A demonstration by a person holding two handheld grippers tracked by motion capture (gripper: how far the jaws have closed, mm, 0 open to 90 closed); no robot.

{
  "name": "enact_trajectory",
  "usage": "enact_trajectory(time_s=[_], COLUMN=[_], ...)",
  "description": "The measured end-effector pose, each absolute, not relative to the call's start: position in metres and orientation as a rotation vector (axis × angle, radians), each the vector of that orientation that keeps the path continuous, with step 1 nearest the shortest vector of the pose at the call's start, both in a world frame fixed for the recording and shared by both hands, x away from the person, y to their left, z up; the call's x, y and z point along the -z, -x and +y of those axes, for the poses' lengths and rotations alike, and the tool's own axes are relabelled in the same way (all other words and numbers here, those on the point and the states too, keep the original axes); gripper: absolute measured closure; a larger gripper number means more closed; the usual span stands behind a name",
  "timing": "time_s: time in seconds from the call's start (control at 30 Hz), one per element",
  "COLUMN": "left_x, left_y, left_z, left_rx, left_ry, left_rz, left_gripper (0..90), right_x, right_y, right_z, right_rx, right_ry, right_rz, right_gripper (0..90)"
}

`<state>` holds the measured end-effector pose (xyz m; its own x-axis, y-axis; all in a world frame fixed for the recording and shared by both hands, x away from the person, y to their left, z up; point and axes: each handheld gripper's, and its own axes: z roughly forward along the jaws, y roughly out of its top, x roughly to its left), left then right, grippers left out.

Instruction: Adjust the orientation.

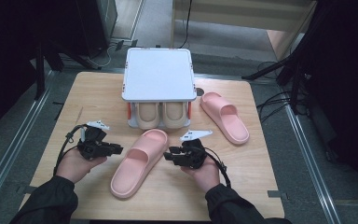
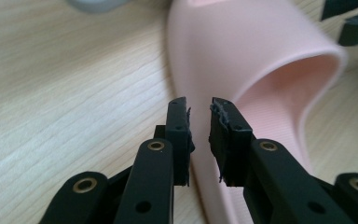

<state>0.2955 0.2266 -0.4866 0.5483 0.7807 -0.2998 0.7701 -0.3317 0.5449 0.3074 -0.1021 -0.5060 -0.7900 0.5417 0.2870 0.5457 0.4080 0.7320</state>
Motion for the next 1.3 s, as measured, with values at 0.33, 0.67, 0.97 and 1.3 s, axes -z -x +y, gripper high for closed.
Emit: enact_trajectory(time_s=[0.33, 0.67, 0.97, 1.3], left_x=[0.503, 0.502, 0.504, 0.5], left_y=[-0.296, -0.285, -0.281, -0.282], left_z=[0.22, 0.208, 0.2, 0.204], left_rx=[0.034, 0.064, 0.086, 0.081], left_ry=[-2.168, -2.196, -2.223, -2.189], left_rz=[1.232, 1.169, 1.138, 1.121], left_gripper=[76.9, 77.1, 75.6, 68.0], right_x=[0.51, 0.512, 0.511, 0.51], right_y=[-0.301, -0.304, -0.307, -0.31], right_z=[-0.082, -0.082, -0.086, -0.091], right_rx=[1.342, 1.29, 1.29, 1.301], right_ry=[0.945, 0.955, 0.973, 1.006], right_rz=[-2.654, -2.658, -2.672, -2.671], right_gripper=[78.0, 77.3, 76.4, 73.7])
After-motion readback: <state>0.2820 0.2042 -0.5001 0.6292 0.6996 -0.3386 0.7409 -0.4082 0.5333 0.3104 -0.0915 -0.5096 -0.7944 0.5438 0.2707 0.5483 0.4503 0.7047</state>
